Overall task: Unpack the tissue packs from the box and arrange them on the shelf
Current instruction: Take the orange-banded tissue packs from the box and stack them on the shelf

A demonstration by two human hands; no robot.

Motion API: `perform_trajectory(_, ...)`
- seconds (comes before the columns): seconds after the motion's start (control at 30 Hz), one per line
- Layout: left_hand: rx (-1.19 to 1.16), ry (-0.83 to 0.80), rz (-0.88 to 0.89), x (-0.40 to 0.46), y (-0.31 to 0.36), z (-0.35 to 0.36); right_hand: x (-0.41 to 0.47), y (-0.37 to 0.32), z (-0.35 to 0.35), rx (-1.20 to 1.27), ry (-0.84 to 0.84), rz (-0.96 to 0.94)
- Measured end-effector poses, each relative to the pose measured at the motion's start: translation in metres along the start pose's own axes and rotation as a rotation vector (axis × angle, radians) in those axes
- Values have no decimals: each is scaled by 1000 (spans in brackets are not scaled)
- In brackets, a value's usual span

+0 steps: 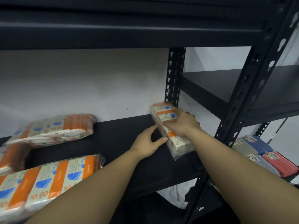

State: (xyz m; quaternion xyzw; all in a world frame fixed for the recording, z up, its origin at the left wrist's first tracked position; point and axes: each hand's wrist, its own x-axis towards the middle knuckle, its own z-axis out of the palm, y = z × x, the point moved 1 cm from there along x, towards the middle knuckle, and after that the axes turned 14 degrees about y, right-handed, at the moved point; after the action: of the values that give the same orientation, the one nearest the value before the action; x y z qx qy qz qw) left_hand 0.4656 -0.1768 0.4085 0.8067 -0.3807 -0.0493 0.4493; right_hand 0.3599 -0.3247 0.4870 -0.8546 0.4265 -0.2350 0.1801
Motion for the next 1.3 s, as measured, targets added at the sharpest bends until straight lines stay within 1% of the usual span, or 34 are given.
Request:
perform_trajectory(0.13, 44, -7, 14, 0, -1, 1, 11, -7, 8, 27, -43, 16)
perform_trajectory(0.43, 66, -16, 18, 3, -3, 6, 15, -2, 17, 14, 4, -10)
perform_trajectory(0.63, 74, -5, -2, 0, 2, -1, 4, -8, 12, -7, 37, -80)
perform_trajectory(0.8, 298, -108, -39, -1, 14, -38, -18, -21, 9, -49, 123, -199)
perform_trajectory(0.93, 447, -91, 2, -7, 17, -98, -45, -43, 13, 7, 160, -280)
perform_trajectory(1.1, 499, -71, -40, -49, -9, -191, -89, -88, 25, 121, 45, -388)
perform_trajectory(1.2, 535, -89, -63, -81, -34, -243, -115, -123, 37, 198, -118, -480)
perform_trajectory(1.3, 524, -96, -126, -114, -54, -289, -143, -162, 48, 267, -259, -557)
